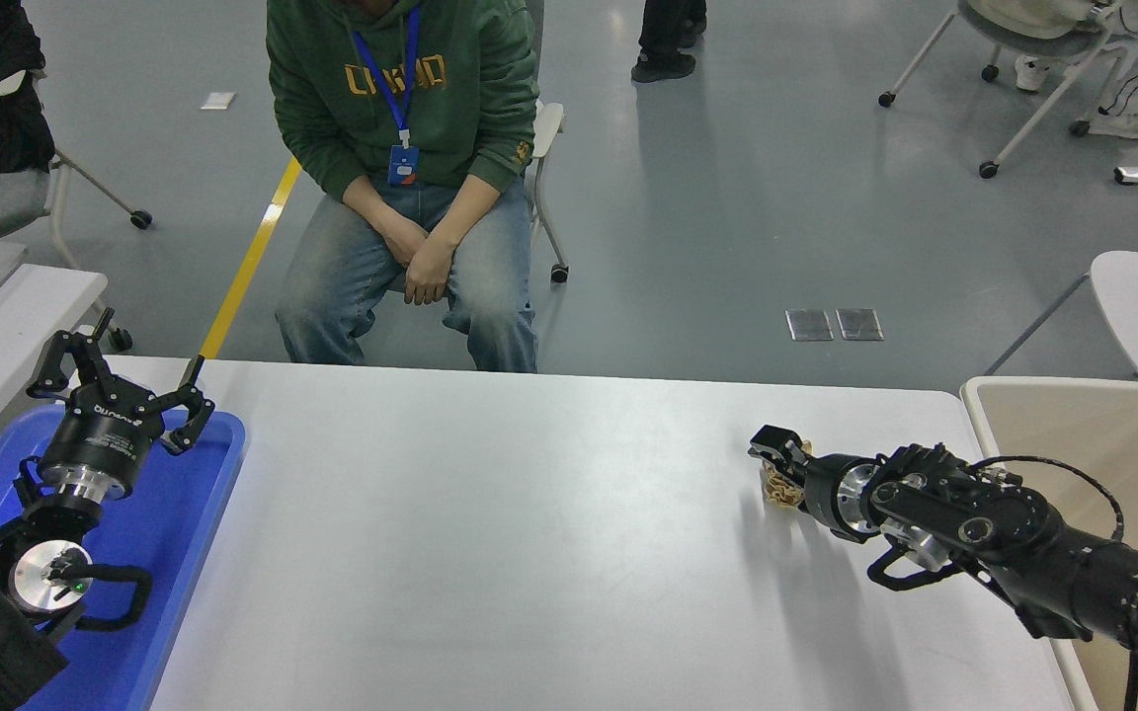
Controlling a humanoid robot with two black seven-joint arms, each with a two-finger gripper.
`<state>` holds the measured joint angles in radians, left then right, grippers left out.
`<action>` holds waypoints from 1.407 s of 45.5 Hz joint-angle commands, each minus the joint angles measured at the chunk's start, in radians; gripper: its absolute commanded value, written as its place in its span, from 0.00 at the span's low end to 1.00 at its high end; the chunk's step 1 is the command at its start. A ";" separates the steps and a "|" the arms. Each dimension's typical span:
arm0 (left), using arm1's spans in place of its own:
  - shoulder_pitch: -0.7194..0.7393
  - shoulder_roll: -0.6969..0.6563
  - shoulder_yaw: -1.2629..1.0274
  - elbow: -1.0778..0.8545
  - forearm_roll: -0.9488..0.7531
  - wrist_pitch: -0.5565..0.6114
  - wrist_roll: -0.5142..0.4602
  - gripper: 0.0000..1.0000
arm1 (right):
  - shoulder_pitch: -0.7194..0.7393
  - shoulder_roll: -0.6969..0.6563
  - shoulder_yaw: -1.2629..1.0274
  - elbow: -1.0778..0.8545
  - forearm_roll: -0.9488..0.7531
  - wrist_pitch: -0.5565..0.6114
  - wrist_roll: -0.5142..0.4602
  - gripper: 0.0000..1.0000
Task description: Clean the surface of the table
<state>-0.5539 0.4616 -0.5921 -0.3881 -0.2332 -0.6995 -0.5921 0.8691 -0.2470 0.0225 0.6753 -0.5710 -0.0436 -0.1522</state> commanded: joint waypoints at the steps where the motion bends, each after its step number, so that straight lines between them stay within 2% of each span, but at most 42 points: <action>1: 0.000 0.000 0.000 0.000 0.000 0.000 0.000 1.00 | 0.033 0.012 -0.001 0.006 0.003 0.014 -0.118 0.24; 4: 0.000 0.000 0.000 0.000 0.000 0.000 0.000 1.00 | 0.037 0.014 0.002 0.024 0.003 0.034 -0.142 0.01; 5: -0.001 0.000 0.000 0.000 0.000 0.000 0.000 1.00 | 0.042 0.014 0.005 0.038 0.006 0.042 -0.157 0.00; 21: 0.000 0.000 0.000 0.000 0.000 0.000 0.000 1.00 | 0.056 -0.001 0.022 0.082 0.016 0.042 -0.259 0.00; 30: -0.001 0.000 0.000 0.000 0.000 0.000 0.000 1.00 | 0.068 -0.110 0.043 0.184 0.017 0.042 -0.271 0.00; 37: 0.000 0.000 0.000 0.000 0.000 0.000 0.000 1.00 | 0.080 -0.265 0.043 0.323 0.017 0.042 -0.273 0.00; 51: 0.000 0.000 0.000 0.000 0.000 0.000 0.000 1.00 | 0.102 -0.682 0.069 0.702 0.016 0.083 -0.273 0.00; 57: 0.000 0.000 0.000 0.000 0.000 0.000 0.000 1.00 | 0.102 -0.882 0.129 0.814 0.013 0.177 -0.273 0.00; 64: 0.000 0.000 0.000 0.000 0.000 0.000 0.000 1.00 | 0.100 -1.049 0.194 0.843 0.013 0.310 -0.273 0.00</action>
<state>-0.5538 0.4615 -0.5921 -0.3881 -0.2332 -0.6995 -0.5921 0.9674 -1.0108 0.1363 1.3918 -0.5567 0.1136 -0.4240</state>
